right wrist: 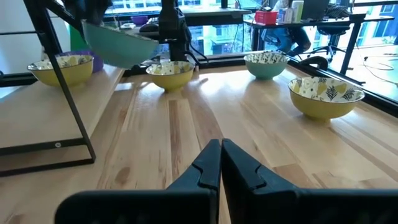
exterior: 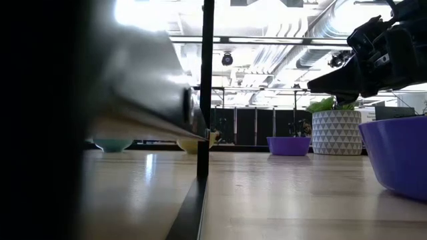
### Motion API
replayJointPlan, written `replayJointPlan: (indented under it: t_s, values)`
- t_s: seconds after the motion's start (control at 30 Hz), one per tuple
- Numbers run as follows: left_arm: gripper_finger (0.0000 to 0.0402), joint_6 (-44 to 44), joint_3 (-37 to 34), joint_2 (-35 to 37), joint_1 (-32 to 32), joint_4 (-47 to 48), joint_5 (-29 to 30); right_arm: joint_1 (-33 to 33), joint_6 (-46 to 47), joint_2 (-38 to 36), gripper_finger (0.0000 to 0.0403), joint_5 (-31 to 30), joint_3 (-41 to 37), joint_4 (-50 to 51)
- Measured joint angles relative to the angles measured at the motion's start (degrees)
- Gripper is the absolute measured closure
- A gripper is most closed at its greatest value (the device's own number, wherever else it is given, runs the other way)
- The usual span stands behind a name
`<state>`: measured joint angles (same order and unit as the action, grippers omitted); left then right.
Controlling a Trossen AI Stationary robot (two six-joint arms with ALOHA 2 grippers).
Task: Pick & Place Mini bowls
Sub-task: Put the middle blue patterned bowl on the shelf
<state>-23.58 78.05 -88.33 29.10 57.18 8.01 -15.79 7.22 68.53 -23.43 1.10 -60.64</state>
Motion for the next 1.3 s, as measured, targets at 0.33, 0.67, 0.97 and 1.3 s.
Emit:
replayJointPlan:
  t_s: [0.33, 0.67, 0.97, 1.3]
  values:
    - [0.0392, -2.3, 0.0, 0.1, 5.9, -7.1, 0.7, 0.0, -0.1, 0.0, 0.0402, -0.2, 0.0, 0.0]
    - [0.0392, -2.7, 0.0, -6.2, 8.2, -10.6, 2.0, 0.0, 0.2, 0.0, 0.0401, -0.2, 0.0, 0.1]
    - [0.0392, -2.2, 0.0, -8.4, 9.6, -13.8, 2.4, 0.0, 0.4, 0.0, 0.0401, -0.1, 0.0, 0.2]
    - [0.0392, -3.7, 0.4, -10.5, 10.7, -13.5, 3.6, 0.0, 0.9, 0.0, 0.0402, 0.2, 0.0, 0.3]
